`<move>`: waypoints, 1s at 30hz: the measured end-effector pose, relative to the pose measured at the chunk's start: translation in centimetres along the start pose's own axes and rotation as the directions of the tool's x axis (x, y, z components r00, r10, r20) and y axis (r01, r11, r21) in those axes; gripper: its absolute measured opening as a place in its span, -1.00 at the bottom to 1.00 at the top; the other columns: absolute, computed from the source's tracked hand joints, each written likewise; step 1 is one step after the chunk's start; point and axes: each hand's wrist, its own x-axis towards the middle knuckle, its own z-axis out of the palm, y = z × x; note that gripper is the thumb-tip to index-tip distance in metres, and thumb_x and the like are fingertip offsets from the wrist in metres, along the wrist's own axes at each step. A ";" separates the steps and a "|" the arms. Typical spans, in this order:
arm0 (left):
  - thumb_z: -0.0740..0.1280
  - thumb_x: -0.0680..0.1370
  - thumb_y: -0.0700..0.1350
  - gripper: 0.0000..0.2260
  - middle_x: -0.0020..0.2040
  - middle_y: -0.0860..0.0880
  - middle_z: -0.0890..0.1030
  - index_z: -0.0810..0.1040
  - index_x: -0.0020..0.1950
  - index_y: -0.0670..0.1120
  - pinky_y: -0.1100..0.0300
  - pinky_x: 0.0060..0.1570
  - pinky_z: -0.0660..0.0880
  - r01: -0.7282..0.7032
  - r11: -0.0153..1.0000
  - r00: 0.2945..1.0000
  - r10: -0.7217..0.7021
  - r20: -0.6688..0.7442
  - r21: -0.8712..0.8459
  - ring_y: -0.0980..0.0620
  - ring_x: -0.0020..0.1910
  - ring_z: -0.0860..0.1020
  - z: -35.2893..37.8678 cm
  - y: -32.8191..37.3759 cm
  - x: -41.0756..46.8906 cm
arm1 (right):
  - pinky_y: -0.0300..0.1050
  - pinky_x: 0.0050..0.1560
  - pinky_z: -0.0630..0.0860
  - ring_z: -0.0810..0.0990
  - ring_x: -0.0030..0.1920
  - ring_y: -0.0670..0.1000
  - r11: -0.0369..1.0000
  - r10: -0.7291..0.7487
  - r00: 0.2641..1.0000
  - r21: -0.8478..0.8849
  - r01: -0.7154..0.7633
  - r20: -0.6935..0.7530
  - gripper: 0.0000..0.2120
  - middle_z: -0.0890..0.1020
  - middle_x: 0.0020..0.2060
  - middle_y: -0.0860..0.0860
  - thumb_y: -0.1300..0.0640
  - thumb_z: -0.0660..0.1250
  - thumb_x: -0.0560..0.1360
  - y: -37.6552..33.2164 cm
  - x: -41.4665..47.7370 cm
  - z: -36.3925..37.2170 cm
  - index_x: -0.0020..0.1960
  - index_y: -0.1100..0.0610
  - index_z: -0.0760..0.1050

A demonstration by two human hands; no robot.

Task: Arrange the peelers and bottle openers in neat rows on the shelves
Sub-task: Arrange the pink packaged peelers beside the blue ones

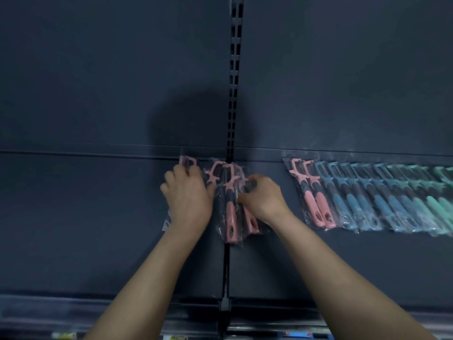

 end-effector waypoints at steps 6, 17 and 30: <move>0.41 0.43 0.06 -0.67 -0.02 -0.15 0.57 0.46 -0.03 -0.16 0.11 -0.20 0.39 -0.116 0.978 0.948 0.161 0.273 -0.175 -0.15 -0.06 0.54 1.1 2.5 -0.9 | -0.28 -0.17 0.36 0.53 -0.11 0.05 0.999 0.011 0.999 -0.052 -0.013 -0.032 -0.70 0.54 -0.19 0.02 0.25 0.36 0.38 0.7 0.2 -1.0 0.10 0.13 0.53; 0.40 0.41 0.00 -0.72 -0.37 -0.01 0.43 0.36 -0.34 -0.09 0.19 -0.50 0.23 -0.066 0.981 0.919 0.132 0.371 -0.185 -0.08 -0.29 0.50 1.1 2.7 -0.4 | -0.16 -0.20 0.45 0.60 -0.08 0.15 0.982 0.030 0.995 -0.188 -0.011 0.097 -0.97 0.63 -0.12 0.14 0.23 0.32 0.38 0.9 -0.3 -0.8 -0.19 0.14 0.50; 0.29 0.45 -0.14 -0.82 -0.43 -0.03 0.49 0.46 -0.35 -0.14 0.24 -0.51 0.28 0.173 0.856 0.921 0.035 0.387 -0.487 0.08 -0.45 0.42 1.4 4.2 -0.2 | -0.14 -0.20 0.34 0.57 -0.02 0.23 0.970 0.052 0.988 -0.229 -0.084 -0.143 -0.87 0.60 -0.06 0.22 0.14 0.32 0.42 1.6 -0.9 -3.6 -0.11 0.19 0.42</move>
